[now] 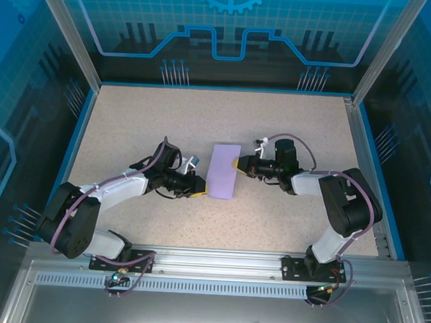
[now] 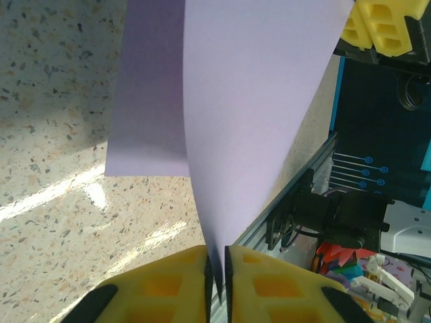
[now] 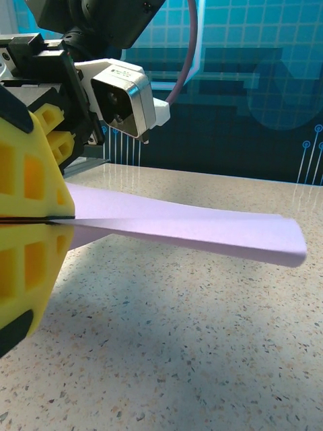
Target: Fold a paper plane with a square sheet of paper (pick it up from the middle)
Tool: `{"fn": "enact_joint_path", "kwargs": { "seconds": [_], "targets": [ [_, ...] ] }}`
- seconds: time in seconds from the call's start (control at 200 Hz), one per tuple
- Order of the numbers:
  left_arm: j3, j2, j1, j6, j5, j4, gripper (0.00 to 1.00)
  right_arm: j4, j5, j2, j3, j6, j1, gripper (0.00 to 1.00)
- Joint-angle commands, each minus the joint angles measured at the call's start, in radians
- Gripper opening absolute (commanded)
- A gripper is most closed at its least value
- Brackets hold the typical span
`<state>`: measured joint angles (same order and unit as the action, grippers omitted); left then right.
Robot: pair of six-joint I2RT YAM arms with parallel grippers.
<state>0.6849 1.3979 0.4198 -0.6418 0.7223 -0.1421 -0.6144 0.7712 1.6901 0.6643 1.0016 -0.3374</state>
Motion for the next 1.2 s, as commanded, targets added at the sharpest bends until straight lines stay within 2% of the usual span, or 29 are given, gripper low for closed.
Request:
{"fn": "enact_joint_path", "kwargs": {
  "seconds": [0.0,0.375,0.515,0.72,0.92,1.195],
  "targets": [
    [0.032,0.014,-0.004,0.034,0.003,-0.036,0.14,-0.001,0.011,0.013,-0.014,-0.026,0.011,0.08],
    [0.101,0.093,0.004,0.063,-0.001,-0.1,0.1,0.076,-0.024,0.087,0.021,-0.114,-0.021,0.12],
    [0.147,0.152,0.023,0.091,-0.002,-0.134,0.1,0.145,-0.051,0.096,0.038,-0.169,-0.028,0.22],
    [0.216,0.223,0.04,0.126,-0.024,-0.196,0.11,0.396,-0.145,0.047,0.084,-0.302,-0.032,0.3],
    [0.268,0.285,0.061,0.122,-0.032,-0.214,0.11,0.658,-0.299,-0.007,0.151,-0.436,-0.038,0.49],
    [0.348,0.358,0.079,0.13,-0.039,-0.252,0.11,0.873,-0.478,-0.075,0.209,-0.544,-0.048,0.53]
  ]
}}
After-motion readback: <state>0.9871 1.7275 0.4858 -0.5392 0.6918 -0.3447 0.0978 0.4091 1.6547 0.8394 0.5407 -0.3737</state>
